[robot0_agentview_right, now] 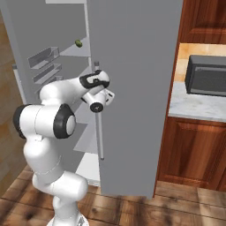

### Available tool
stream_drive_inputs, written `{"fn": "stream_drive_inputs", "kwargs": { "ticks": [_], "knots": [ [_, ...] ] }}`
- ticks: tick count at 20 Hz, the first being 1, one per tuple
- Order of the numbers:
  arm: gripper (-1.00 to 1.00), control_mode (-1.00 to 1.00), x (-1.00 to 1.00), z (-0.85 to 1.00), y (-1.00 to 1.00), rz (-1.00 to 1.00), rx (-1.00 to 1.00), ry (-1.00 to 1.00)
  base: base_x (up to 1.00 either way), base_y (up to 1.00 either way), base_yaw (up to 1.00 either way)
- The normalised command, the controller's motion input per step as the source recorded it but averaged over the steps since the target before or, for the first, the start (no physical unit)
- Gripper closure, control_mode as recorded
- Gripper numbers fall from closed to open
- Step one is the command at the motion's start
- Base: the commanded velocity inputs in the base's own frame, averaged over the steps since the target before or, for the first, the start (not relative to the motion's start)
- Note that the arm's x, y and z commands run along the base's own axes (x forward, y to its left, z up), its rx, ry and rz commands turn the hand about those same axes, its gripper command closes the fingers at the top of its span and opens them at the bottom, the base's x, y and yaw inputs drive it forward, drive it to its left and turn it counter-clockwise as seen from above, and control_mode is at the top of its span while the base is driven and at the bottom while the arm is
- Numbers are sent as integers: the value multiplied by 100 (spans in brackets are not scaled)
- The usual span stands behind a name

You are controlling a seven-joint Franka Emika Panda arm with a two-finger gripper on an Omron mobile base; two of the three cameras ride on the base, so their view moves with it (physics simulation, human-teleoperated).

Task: Pick up the frozen fish from the freezer, place it on any shelf in the fridge, and close the fridge and freezer doors when done.

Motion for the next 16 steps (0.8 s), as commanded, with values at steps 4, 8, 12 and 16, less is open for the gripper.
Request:
{"fn": "stream_drive_inputs", "kwargs": {
  "ticks": [4,8,12,16],
  "knots": [
    [-100,-100,49,10,0,-1,1,0,0,0,0],
    [-100,-100,37,4,0,-2,0,0,0,0,0],
    [-100,-100,46,0,0,-4,0,0,0,0,0],
    [-100,-100,46,0,0,-4,0,0,0,0,0]
  ]
}}
